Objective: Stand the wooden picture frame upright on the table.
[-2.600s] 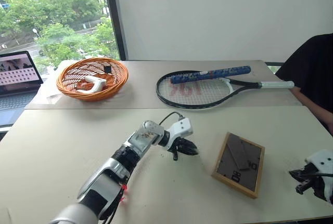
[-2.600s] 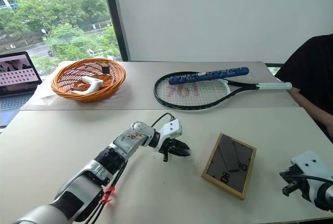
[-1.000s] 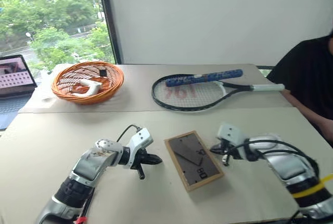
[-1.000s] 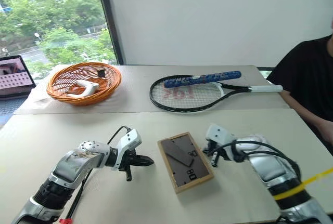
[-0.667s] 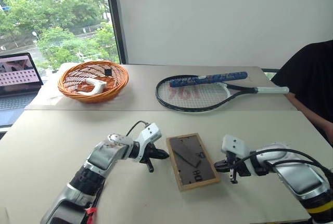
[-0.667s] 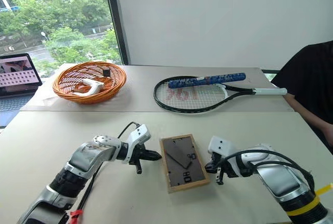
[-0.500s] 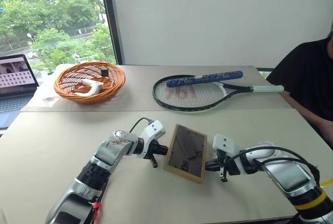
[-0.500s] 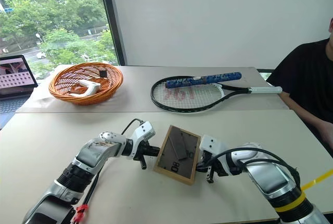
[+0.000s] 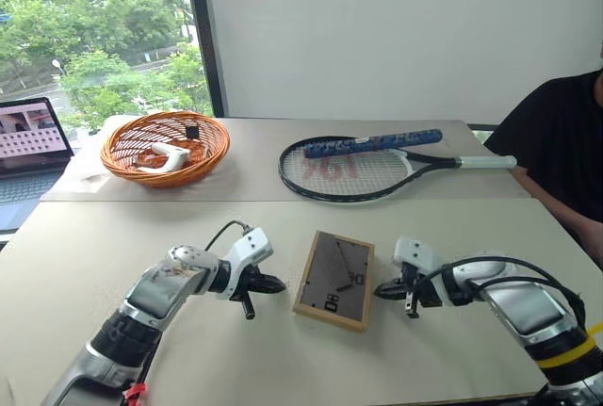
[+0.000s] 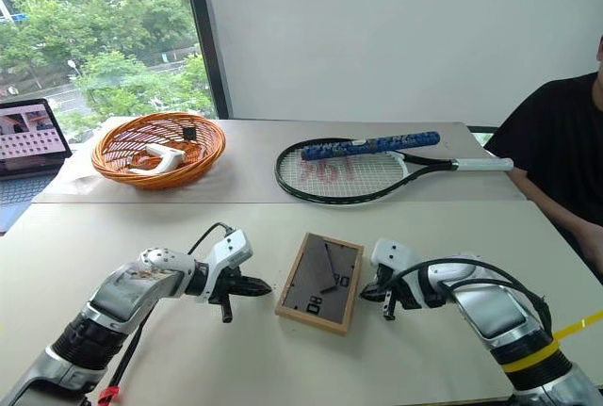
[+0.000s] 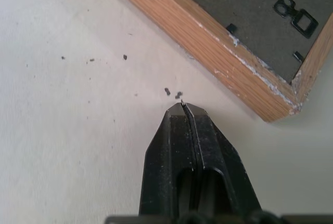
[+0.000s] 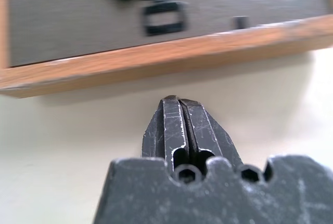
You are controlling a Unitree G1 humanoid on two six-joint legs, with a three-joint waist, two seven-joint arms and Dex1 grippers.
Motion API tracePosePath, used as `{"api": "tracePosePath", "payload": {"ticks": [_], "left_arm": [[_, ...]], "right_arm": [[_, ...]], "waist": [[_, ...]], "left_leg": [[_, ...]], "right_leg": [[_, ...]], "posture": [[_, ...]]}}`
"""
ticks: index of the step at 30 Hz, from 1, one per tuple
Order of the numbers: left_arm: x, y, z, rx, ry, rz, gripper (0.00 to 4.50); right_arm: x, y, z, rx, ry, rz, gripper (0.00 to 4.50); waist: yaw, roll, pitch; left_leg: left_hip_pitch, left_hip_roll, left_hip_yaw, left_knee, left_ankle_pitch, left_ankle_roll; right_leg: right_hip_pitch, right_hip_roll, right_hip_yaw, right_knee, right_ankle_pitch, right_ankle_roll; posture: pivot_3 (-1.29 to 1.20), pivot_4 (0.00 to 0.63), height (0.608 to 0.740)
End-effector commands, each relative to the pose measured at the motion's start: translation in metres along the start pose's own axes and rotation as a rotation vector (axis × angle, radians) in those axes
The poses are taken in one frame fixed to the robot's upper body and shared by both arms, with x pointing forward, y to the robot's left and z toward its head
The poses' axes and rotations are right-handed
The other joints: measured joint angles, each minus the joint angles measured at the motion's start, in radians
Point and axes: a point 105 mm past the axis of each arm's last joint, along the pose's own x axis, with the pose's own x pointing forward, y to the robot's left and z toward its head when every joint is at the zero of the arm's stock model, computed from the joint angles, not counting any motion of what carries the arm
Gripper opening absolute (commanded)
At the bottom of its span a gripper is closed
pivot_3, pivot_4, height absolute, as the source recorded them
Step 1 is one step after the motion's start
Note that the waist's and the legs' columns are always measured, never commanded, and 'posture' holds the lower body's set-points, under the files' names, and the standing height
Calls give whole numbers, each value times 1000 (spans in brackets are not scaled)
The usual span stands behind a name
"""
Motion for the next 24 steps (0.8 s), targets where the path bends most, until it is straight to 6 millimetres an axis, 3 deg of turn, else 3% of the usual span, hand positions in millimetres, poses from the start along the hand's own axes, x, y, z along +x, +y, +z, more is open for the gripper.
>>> {"api": "tracePosePath", "payload": {"ticks": [1, 6, 10, 24], "left_arm": [[13, -12, -3, -25, 16, -39, 41], [22, -23, 3, -28, 3, -69, 41], [25, -26, 4, -35, -1, -76, 41], [34, -31, 3, -50, 0, -90, 41]], "right_arm": [[13, -16, -5, -3, 28, -79, 0], [24, -13, 9, -17, -10, -50, 0], [27, -10, 10, -20, -12, -39, 0], [43, -9, 17, -29, -30, -31, 0]], "waist": [[0, 0, 0], [-1, 0, 0], [-5, 0, 0], [-26, 0, 0]], "left_leg": [[0, 0, 0, 0, 0, 0], [1, 0, 0, 0, 0, 0], [2, 0, 0, -1, 0, 0], [4, 0, 0, -1, 0, 0]], "right_leg": [[0, 0, 0, 0, 0, 0], [1, 0, 0, 0, 1, 1], [1, 0, 0, 0, 4, 6], [3, 0, 0, 0, 1, 0]], "posture": [[0, 150, 740], [0, 150, 740], [0, 150, 740], [0, 150, 740]]}}
